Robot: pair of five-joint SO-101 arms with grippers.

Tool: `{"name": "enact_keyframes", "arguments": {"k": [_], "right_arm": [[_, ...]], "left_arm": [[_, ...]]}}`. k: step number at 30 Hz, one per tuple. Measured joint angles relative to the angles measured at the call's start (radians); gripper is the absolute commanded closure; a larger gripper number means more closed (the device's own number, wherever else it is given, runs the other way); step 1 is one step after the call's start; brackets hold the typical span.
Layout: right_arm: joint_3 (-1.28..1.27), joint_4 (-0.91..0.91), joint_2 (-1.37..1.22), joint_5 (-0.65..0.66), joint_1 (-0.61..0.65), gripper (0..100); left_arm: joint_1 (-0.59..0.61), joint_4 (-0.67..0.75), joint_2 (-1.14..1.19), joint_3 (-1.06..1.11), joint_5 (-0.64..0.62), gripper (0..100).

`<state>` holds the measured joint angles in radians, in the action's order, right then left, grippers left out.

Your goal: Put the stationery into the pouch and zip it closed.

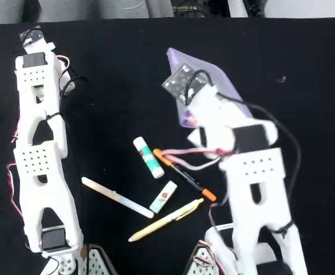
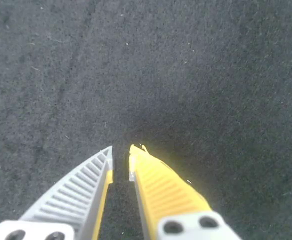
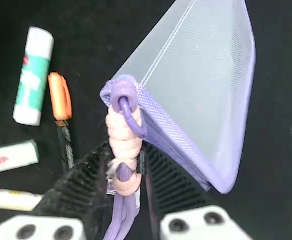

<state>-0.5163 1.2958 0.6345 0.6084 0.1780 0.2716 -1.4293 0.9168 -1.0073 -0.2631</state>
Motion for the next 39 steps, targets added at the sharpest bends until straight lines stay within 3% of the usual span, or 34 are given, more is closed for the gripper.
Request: {"name": "enact_keyframes", "arguments": {"k": [11,15,25,34,39], "right_arm": [[-0.439,-0.439,0.207,-0.23,0.078,98.8],[-0.549,-0.532,0.296,-0.253,0.078,98.8],[-0.698,-0.588,0.483,-0.255,0.078,98.8],[-0.72,-0.591,0.537,-0.255,0.078,98.8],[-0.72,-0.591,0.537,-0.281,0.083,98.8]], "left_arm": [[-0.015,0.0,0.0,0.0,0.0,93],[-0.071,-0.075,0.0,0.0,0.0,93],[-0.247,-0.31,0.0,-0.14,0.0,94],[-0.29,-0.324,-0.029,-0.167,0.0,94],[-0.293,-0.324,-0.247,-0.044,0.0,93]]}}
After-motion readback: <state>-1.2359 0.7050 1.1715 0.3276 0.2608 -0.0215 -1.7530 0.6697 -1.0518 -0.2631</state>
